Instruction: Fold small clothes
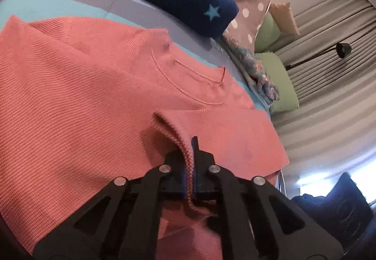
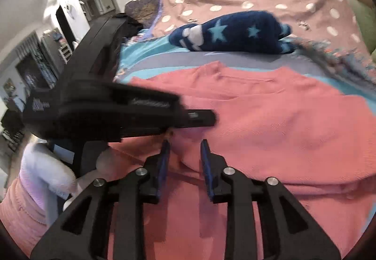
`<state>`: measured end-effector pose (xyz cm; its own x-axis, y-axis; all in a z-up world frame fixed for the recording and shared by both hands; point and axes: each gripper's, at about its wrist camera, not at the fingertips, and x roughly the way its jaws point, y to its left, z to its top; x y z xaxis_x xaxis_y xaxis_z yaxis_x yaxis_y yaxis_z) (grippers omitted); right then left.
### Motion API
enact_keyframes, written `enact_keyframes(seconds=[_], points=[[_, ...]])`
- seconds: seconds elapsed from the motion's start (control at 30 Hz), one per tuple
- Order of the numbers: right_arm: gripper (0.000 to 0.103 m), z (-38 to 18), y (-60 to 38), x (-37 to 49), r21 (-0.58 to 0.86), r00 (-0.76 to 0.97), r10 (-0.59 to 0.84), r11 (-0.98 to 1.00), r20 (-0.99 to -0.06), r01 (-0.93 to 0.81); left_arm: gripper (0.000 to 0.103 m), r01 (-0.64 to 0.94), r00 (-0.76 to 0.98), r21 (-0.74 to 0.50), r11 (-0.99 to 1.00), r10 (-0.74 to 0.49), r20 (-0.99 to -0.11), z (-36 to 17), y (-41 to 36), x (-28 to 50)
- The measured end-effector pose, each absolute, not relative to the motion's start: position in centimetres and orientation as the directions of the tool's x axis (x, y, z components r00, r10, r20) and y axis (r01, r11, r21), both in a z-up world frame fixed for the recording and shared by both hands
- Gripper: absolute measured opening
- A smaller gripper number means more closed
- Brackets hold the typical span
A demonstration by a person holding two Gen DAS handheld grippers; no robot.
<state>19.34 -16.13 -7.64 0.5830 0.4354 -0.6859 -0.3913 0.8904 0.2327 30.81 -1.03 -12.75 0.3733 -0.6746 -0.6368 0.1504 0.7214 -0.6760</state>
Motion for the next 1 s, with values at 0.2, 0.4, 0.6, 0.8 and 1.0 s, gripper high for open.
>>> enact_keyframes(seconds=[0.2, 0.4, 0.6, 0.8, 1.0], points=[[0.045, -5.4, -22.9, 16.6, 0.084, 0.749, 0.230, 0.970, -0.621, -0.229, 0.003, 0.239, 0.447, -0.659, 0.713, -0.683, -0.577, -9.0, -0.4, 29.5], [0.038, -7.8, -32.5, 16.5, 0.357, 0.725, 0.234, 0.934, -0.647, 0.018, 0.003, 0.335, 0.566, -0.594, 0.731, -0.660, -0.494, -1.8, 1.8, 27.6], [0.032, -9.6, -33.5, 17.7, 0.420, 0.680, 0.267, 0.905, -0.683, 0.066, 0.003, 0.291, 0.639, -0.532, 0.795, -0.575, -0.511, -0.6, 5.4, 26.8], [0.032, -9.0, -31.8, 16.9, 0.338, 0.693, 0.220, 0.940, -0.686, 0.036, 0.003, 0.227, 0.620, -0.590, 0.775, -0.582, -0.527, -2.3, 8.0, 26.9], [0.023, -7.8, -30.0, 15.9, 0.331, 0.696, 0.295, 0.940, -0.655, -0.086, 0.003, 0.289, 0.600, -0.598, 0.748, -0.628, -0.496, 0.6, 5.9, 27.4]])
